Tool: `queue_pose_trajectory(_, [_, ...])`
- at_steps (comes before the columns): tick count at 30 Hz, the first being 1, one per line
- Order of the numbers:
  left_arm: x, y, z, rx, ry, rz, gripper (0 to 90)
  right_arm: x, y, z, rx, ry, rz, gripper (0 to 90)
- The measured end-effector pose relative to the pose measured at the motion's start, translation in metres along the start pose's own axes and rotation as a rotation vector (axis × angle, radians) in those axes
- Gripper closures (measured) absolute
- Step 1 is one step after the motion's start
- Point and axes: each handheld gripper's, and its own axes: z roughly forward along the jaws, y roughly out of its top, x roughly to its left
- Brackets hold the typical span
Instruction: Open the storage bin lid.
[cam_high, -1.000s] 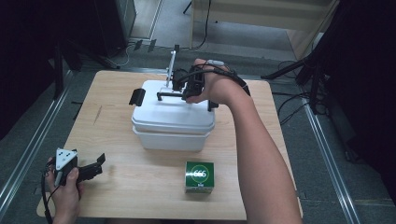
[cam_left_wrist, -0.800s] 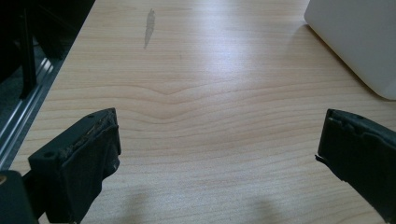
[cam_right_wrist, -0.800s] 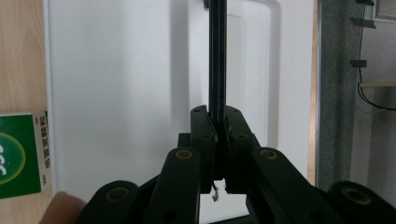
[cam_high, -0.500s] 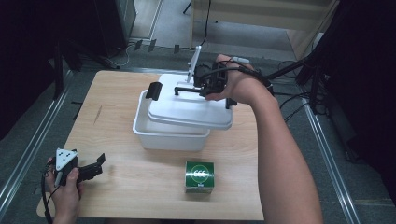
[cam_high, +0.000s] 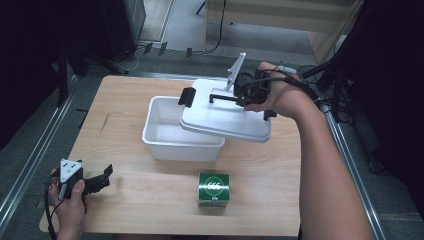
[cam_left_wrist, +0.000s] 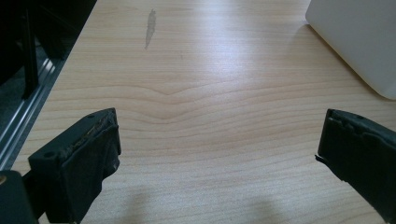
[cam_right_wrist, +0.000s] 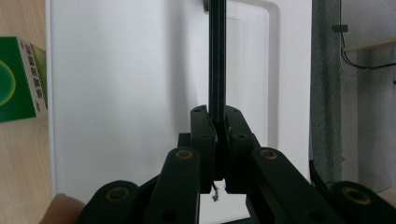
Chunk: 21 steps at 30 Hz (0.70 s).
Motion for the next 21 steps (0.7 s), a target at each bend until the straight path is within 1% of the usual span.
queue_pose_trajectory(1, [0.0, 0.0, 0.0, 0.001, 0.0, 0.001, 0.0, 0.0, -0.004, -0.001, 0.004, -0.002, 0.006, 85.3])
queue_pose_trajectory(2, [0.0, 0.0, 0.0, 0.001, 0.0, 0.002, 0.0, 0.0, -0.013, -0.003, 0.004, -0.009, 0.015, 85.3])
queue_pose_trajectory(3, [0.0, 0.0, 0.0, 0.001, 0.0, 0.002, 0.0, 0.0, -0.013, -0.003, 0.004, -0.009, 0.015, 85.3])
queue_pose_trajectory(4, [0.0, 0.0, 0.0, 0.0, -0.001, -0.002, 0.0, 0.0, -0.021, -0.005, 0.005, -0.01, 0.026, 85.3])
queue_pose_trajectory(8, [0.0, 0.0, 0.0, -0.002, -0.001, -0.006, 0.0, 0.001, -0.037, -0.008, 0.016, -0.019, 0.046, 85.3])
queue_pose_trajectory(13, [0.0, 0.0, 0.001, -0.002, 0.006, -0.011, 0.0, 0.002, -0.059, -0.012, 0.017, -0.019, 0.085, 85.3])
queue_pose_trajectory(15, [0.0, 0.0, 0.001, -0.004, 0.009, -0.013, 0.0, 0.002, -0.066, -0.012, 0.018, -0.019, 0.102, 85.4])
queue_pose_trajectory(21, [0.0, 0.0, 0.001, -0.005, 0.013, -0.014, 0.0, 0.006, -0.086, -0.012, 0.034, -0.019, 0.125, 85.3])
